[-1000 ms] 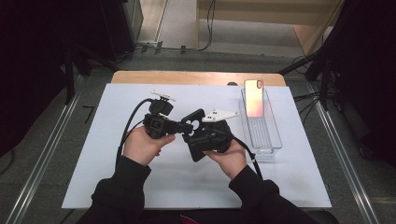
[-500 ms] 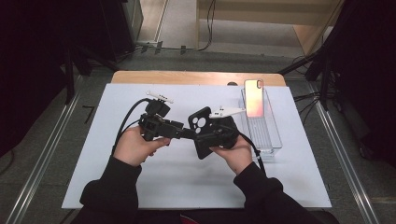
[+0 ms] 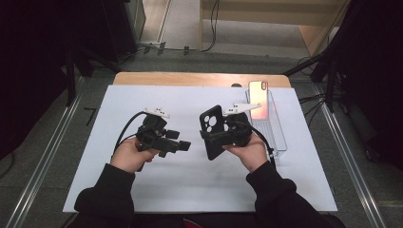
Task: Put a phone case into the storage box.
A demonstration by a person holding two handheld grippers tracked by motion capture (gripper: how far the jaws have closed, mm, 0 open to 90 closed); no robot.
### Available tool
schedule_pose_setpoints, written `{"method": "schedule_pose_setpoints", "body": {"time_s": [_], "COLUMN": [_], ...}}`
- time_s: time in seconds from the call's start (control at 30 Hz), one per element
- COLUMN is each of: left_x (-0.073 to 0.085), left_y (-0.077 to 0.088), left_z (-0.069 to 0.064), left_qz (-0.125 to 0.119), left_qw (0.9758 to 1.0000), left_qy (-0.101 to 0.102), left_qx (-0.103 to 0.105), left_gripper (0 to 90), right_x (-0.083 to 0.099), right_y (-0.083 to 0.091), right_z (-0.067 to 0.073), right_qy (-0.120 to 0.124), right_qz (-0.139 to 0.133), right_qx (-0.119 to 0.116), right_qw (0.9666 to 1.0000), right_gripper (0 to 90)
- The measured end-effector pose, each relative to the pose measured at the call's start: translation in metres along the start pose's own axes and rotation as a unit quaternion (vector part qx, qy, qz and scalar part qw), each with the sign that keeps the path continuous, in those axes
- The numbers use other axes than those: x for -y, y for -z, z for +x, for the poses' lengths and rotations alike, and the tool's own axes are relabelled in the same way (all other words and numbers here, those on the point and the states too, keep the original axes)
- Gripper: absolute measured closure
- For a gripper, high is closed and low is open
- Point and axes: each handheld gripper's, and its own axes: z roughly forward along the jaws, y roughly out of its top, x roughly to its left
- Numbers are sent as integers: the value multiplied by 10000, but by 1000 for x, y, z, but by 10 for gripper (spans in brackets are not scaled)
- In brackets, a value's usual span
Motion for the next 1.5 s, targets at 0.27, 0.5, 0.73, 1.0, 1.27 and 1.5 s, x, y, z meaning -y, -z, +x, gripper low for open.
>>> {"method": "schedule_pose_setpoints", "body": {"time_s": [0.27, 0.5, 0.73, 1.0, 1.27, 1.5], "left_x": [19, 44, 62, 78, 88, 92], "left_y": [-8, -14, -11, -11, -5, -4], "left_z": [5, 11, 18, 21, 26, 28], "left_qz": [-11, 203, 205, 263, 207, 161], "left_qw": [9998, 9995, 9996, 9996, 9997, 9994], "left_qy": [-174, -184, -104, -90, 101, 207], "left_qx": [70, 155, 157, 92, -99, -223], "left_gripper": [276, 275, 275, 275, 275, 275], "right_x": [-8, -11, -14, -20, -25, -30], "right_y": [13, 19, 26, 39, 55, 70], "right_z": [-3, -7, -11, -19, -35, -53], "right_qy": [119, 139, 118, 45, -169, -400], "right_qz": [-13, 0, 14, -72, -203, -374], "right_qx": [-139, -130, -68, 10, 277, 577], "right_qw": [9998, 9998, 9999, 10000, 9993, 9968], "right_gripper": [127, 127, 127, 127, 127, 128]}}
